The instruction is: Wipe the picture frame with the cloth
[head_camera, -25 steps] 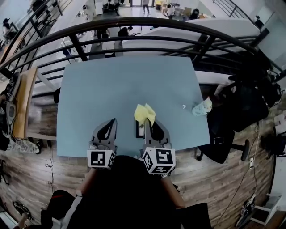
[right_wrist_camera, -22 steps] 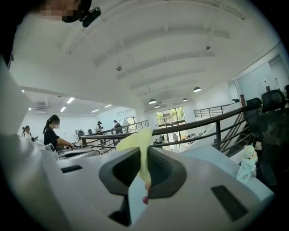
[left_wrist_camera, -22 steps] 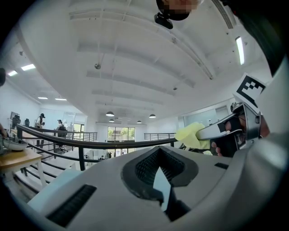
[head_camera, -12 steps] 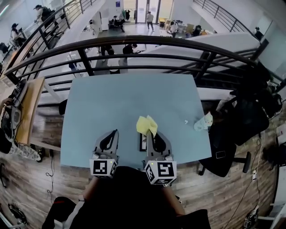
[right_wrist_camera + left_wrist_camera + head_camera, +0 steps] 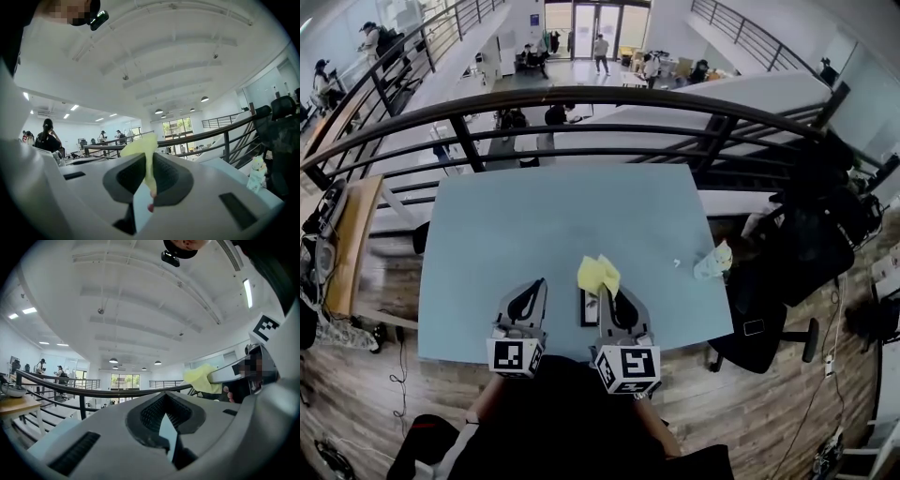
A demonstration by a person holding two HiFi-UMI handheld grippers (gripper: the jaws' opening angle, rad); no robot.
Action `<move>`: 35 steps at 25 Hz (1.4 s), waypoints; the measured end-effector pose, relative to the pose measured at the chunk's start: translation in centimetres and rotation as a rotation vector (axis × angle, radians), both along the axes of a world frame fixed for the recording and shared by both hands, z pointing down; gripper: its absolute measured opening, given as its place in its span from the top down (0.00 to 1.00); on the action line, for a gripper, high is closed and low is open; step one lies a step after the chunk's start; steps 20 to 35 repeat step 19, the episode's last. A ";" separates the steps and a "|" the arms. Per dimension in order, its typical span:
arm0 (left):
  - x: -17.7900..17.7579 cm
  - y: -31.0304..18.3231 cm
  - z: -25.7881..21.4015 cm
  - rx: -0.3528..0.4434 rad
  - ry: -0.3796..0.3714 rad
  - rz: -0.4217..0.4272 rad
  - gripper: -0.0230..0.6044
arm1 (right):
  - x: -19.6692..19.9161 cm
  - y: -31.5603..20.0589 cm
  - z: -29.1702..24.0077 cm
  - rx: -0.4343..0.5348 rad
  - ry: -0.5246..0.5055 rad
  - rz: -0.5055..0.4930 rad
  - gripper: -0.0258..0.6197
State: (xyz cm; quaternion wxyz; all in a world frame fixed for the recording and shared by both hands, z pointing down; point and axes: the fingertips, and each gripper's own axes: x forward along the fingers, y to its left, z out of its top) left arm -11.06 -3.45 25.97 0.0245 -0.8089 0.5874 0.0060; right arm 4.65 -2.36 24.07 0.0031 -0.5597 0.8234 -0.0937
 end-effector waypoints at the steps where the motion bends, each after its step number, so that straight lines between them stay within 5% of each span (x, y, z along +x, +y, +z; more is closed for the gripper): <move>1: 0.3 -0.2 0.0 0.003 -0.004 0.008 0.96 | 0.2 -0.1 0.0 -0.002 -0.002 0.006 0.91; 35: 0.6 -0.5 -0.2 0.018 0.001 -0.003 0.96 | 0.1 -0.7 0.2 -0.008 0.003 -0.019 0.91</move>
